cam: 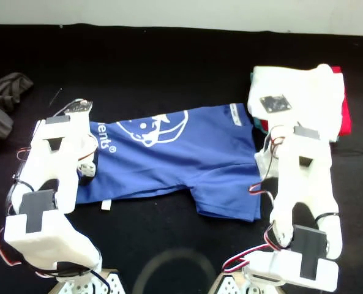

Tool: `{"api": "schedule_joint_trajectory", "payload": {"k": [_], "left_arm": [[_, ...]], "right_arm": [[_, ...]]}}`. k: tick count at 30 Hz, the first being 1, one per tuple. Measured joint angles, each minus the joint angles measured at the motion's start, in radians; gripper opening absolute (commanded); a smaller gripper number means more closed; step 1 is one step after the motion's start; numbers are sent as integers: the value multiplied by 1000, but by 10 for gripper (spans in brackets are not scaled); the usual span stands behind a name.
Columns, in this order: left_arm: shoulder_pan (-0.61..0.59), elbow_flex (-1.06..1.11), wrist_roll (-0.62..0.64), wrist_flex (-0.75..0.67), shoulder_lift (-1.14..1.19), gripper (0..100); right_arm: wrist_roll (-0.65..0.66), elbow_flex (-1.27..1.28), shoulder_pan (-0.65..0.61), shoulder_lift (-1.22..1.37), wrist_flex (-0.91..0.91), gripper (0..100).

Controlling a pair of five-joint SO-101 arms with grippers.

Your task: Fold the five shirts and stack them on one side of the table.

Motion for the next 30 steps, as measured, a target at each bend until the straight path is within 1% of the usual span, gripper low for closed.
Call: {"api": "schedule_joint_trajectory", "payload": {"k": [2, 4, 6, 8, 10, 14, 17, 20, 25, 30], "left_arm": [[2, 0, 0, 0, 0, 13], [2, 0, 0, 0, 0, 13], [2, 0, 0, 0, 0, 13], [2, 0, 0, 0, 0, 13], [2, 0, 0, 0, 0, 13], [2, 0, 0, 0, 0, 13], [2, 0, 0, 0, 0, 13], [2, 0, 0, 0, 0, 13], [2, 0, 0, 0, 0, 13], [2, 0, 0, 0, 0, 13]], "right_arm": [[0, -34, -5, -12, 52, 91], [0, -41, -35, -54, 114, 79], [0, -40, -94, -107, 155, 8], [0, -2, -155, -160, 163, 17], [0, 83, -216, -193, 129, 18], [0, 287, -324, -207, -6, 19], [0, 371, -384, -201, -104, 19], [0, 393, -414, -155, -144, 19], [0, 400, -419, -89, -149, 19], [0, 388, -419, -100, -91, 19]]}}
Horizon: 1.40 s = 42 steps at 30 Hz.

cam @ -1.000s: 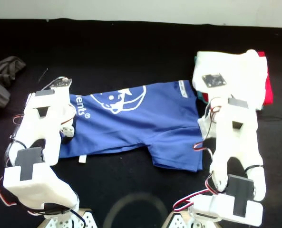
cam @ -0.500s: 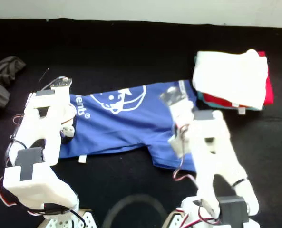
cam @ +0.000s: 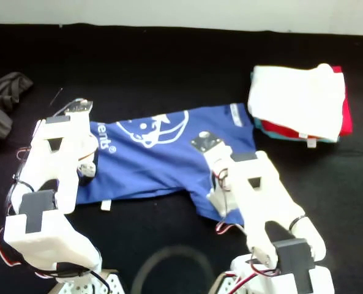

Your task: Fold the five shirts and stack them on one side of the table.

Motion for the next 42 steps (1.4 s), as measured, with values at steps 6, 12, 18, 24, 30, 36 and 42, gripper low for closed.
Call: {"api": "schedule_joint_trajectory", "payload": {"k": [6, 12, 18, 24, 30, 36, 42], "left_arm": [[0, 0, 0, 0, 0, 13], [0, 0, 0, 0, 0, 13], [-11, 0, 0, 0, 0, 13], [-66, -2, 0, 0, 0, 13], [-84, -3, 0, 40, 0, 13], [-94, -3, 0, 77, 0, 12], [-94, -3, 0, 100, 0, 12]], "right_arm": [[0, -55, -11, -132, 121, 26], [0, -55, -124, -195, 176, 140], [0, -57, -160, -109, 137, 141], [0, -57, -160, -8, 118, 141], [0, -61, -175, -6, 118, 141], [0, -164, -204, -6, 201, 146], [0, -242, -232, -3, 278, 146]]}}
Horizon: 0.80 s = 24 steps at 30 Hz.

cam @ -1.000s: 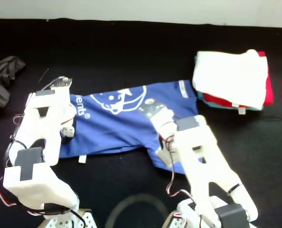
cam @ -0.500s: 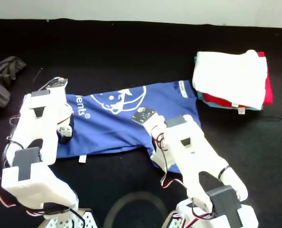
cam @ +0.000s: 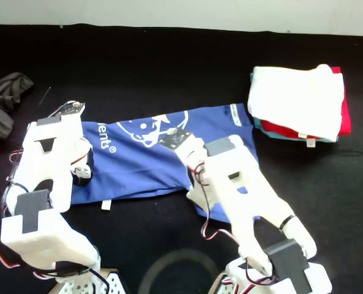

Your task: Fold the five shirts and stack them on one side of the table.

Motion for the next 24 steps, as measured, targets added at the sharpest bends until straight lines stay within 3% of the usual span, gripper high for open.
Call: {"api": "schedule_joint_trajectory", "payload": {"k": [6, 16, 24], "left_arm": [[0, -14, 0, 14, 2, 12], [0, -14, 0, -11, 2, 12], [0, -14, 0, -31, 2, 12]], "right_arm": [[0, 23, -81, 11, 2, 234], [0, 178, -74, 14, -123, 235], [0, 226, 46, 112, -259, 233]]}}
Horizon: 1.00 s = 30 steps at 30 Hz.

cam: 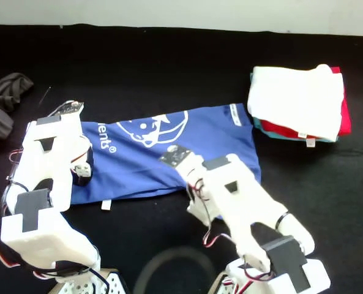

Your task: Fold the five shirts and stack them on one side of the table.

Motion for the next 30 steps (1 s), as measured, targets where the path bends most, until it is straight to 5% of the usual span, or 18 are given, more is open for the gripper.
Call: {"api": "schedule_joint_trajectory", "payload": {"k": [6, 20, 30], "left_arm": [[-2, 0, 0, 0, 0, 12], [-2, 0, 0, 0, 0, 12], [-2, 2, 0, -18, 2, 12]], "right_arm": [[2, -71, 48, 57, 15, 8], [0, -384, 81, 18, 261, 5], [87, -764, 109, 319, 288, 5]]}}
